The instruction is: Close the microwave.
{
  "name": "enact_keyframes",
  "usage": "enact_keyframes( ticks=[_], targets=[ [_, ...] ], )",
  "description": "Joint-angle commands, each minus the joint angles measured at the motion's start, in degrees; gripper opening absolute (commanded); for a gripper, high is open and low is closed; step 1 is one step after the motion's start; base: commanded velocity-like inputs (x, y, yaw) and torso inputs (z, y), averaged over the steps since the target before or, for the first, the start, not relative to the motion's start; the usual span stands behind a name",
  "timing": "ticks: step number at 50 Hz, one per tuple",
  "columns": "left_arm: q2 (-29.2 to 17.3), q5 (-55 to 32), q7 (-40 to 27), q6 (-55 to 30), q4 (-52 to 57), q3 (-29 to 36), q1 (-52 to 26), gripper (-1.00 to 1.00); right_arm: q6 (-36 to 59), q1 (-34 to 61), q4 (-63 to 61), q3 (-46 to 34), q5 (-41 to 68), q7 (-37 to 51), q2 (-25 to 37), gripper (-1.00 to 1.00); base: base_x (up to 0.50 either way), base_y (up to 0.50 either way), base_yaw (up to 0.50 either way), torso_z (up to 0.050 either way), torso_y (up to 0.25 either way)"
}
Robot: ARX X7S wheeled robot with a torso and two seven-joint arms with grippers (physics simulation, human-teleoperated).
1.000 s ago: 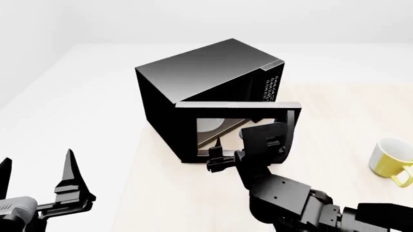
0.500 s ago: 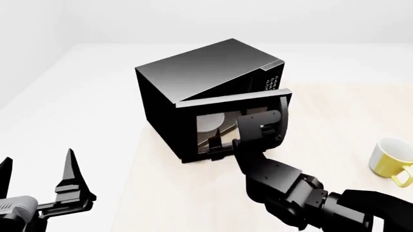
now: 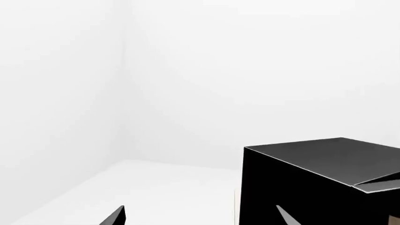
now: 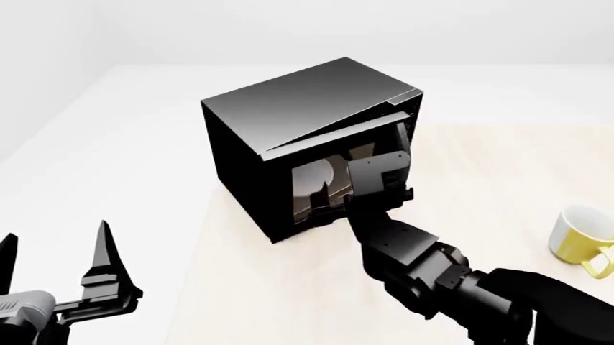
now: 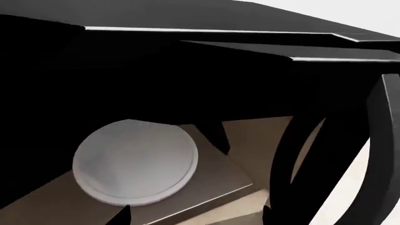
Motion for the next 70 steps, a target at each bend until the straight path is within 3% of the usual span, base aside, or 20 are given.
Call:
enact_keyframes(
  ticks=[1, 27, 41, 53, 70],
  targets=[
    [-0.23, -0.32, -0.23, -0.17, 0.04, -0.13, -0.20, 1.00, 0.92, 0.66, 11.06, 0.11, 0.10, -5.25, -4.93, 1.00, 0.00, 0.00, 0.00, 0.000, 0.000],
    [-0.43, -0.54, -0.18, 0.17, -0.14, 0.10, -0.29, 1.00, 2.82, 4.11, 27.76, -1.85, -3.52, -17.03, -15.48, 1.00, 0.02, 0.00, 0.01, -0.002, 0.000],
    [-0.74, -0.97, -0.55, -0.49, -0.20, 0.43, -1.07, 1.00, 1.42, 3.19, 29.65, 0.24, -5.54, -17.21, -15.20, 1.00, 0.05, 0.02, 0.03, -0.004, 0.000],
    [-0.70, -0.31, -0.55, -0.38, -0.28, 1.14, -0.92, 1.00, 1.64, 4.79, -2.70, -0.57, -6.84, -1.06, 0.99, 1.00, 0.02, 0.01, 0.02, -0.003, 0.000],
    [-0.73, 0.07, -0.61, -0.11, -0.47, 1.51, -0.84, 1.00, 0.53, 7.53, -33.24, -0.91, -10.07, 11.89, 15.31, 1.00, 0.00, 0.00, 0.00, 0.000, 0.000]
  ],
)
